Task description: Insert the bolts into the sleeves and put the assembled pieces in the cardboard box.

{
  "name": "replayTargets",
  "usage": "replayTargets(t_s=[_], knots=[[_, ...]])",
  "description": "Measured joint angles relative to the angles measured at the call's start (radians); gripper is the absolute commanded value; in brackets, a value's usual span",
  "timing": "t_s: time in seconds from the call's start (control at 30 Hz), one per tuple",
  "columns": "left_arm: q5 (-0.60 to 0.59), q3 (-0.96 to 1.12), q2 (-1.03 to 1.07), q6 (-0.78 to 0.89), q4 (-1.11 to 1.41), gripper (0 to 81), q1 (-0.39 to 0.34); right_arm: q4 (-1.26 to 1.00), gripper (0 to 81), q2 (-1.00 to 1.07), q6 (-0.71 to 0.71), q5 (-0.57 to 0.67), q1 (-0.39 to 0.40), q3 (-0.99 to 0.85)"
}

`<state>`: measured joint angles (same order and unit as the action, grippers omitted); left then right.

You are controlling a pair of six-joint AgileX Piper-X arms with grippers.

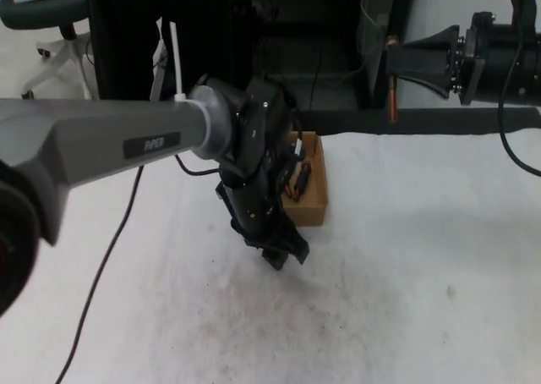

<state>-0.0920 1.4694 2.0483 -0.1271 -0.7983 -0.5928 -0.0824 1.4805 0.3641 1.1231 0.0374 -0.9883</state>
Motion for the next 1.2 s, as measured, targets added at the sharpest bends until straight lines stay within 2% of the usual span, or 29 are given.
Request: replayTargets(t_s=[0.17, 0.2, 0.23, 0.37, 0.67, 0.83, 1.0, 1.2], knots=[[0.000, 0.011, 0.010, -0.007, -0.036, 47.9, 0.000, 0.000, 0.9, 0.000, 0.002, 0.001, 0.000, 0.000], [0.000, 0.012, 0.010, -0.010, -0.036, 45.9, 0.000, 0.000, 0.9, 0.000, 0.002, 0.001, 0.000, 0.000], [0.000, 0.012, 0.010, -0.014, -0.036, 40.2, 0.000, 0.000, 0.9, 0.000, 0.002, 0.001, 0.000, 0.000], [0.008, 0.012, 0.010, -0.069, -0.044, 1.0, 0.000, 0.000, 0.9, 0.000, 0.002, 0.001, 0.000, 0.000], [0.018, 0.016, 0.010, -0.188, -0.077, 0.4, -0.002, 0.000, 0.9, 0.000, 0.002, 0.001, 0.000, 0.000], [0.086, 0.016, -0.010, -0.404, -0.203, 0.3, -0.013, 0.000, 0.9, 0.000, 0.002, 0.001, 0.000, 0.000], [0.092, -0.011, -0.069, -0.657, -0.350, 0.3, -0.040, 0.000, 0.9, 0.000, 0.002, 0.001, 0.000, 0.000], [0.047, -0.118, -0.185, -0.738, -0.347, 0.3, -0.067, 0.000, 0.9, 0.000, 0.004, 0.001, 0.000, 0.000]])
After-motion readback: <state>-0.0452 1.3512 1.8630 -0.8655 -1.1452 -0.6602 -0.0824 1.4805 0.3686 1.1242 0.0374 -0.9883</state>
